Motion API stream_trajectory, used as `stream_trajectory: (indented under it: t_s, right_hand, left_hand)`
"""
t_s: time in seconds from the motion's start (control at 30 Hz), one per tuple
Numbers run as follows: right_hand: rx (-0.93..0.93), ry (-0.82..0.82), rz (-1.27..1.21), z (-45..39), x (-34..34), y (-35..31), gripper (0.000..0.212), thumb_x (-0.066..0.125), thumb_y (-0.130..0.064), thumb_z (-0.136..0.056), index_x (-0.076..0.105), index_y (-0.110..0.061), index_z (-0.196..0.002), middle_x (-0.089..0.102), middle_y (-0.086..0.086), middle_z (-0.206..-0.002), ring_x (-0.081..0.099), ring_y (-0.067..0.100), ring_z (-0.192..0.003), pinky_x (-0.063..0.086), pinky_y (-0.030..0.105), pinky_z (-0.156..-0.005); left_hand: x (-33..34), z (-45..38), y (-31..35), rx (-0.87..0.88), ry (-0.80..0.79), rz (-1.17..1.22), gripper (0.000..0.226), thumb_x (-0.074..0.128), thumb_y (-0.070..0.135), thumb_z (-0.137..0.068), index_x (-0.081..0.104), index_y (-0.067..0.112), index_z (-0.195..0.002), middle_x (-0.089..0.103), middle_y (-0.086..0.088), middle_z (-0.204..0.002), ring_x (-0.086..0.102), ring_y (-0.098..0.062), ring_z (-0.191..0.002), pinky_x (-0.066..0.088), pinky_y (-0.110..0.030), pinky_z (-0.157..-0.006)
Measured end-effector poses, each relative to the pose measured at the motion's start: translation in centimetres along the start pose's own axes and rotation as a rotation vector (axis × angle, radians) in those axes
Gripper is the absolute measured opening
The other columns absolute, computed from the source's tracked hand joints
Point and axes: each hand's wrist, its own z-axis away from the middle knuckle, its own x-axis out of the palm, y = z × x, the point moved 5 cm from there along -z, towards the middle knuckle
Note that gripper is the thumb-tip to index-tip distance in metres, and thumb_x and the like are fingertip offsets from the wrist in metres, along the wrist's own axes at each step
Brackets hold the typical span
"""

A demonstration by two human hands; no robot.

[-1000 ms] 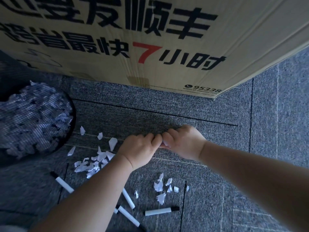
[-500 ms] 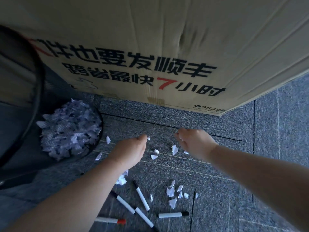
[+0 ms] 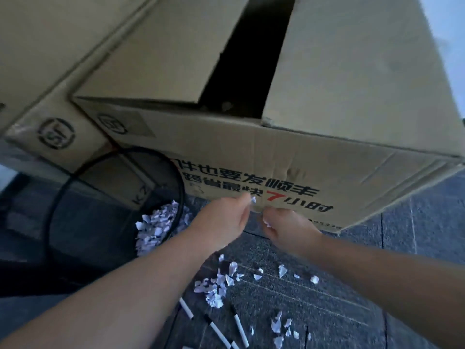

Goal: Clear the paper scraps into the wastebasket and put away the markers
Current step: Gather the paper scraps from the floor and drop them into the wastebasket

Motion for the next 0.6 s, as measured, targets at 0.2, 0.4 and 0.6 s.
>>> stream_trajectory:
  t_s: [0.2, 0.4, 0.6]
  right_hand:
    - [-0.125, 0.064, 0.038, -2.3, -5.7, -7.1, 0.022, 0.039, -0.028, -0.098, 0.034, -0.016, -0.080, 0.035, -0.004, -0.059, 0.037, 0.021, -0.052, 0.031, 0.030, -0.052]
    - [-0.252, 0.132, -0.014, -5.5, -6.6, -15.2, 0.026, 0.039, -0.028, -0.098, 0.034, -0.012, -0.078, 0.033, -0.003, -0.056, 0.035, 0.023, -0.050, 0.025, 0.032, -0.052]
    - [-0.321, 0.196, -0.050, -9.8, -4.7, -20.0, 0.028, 0.043, -0.026, -0.097, 0.034, -0.010, -0.076, 0.031, -0.003, -0.053, 0.038, 0.026, -0.054, 0.026, 0.032, -0.051]
  left_hand:
    - [-8.5, 2.8, -1.5, -0.029, 0.179, -0.021, 0.022, 0.036, 0.019, -0.097, 0.027, 0.014, -0.078, 0.037, -0.003, -0.052, 0.040, -0.029, -0.047, 0.027, -0.036, -0.048]
    - [-11.2, 7.7, -7.6, -0.184, 0.333, -0.017, 0.022, 0.038, 0.020, -0.096, 0.031, 0.012, -0.078, 0.035, -0.001, -0.050, 0.043, -0.034, -0.050, 0.027, -0.037, -0.048]
    - [-9.8, 11.2, -13.7, -0.353, 0.366, 0.029, 0.021, 0.037, 0.019, -0.097, 0.034, 0.010, -0.078, 0.039, -0.002, -0.050, 0.037, -0.020, -0.044, 0.019, -0.032, -0.042]
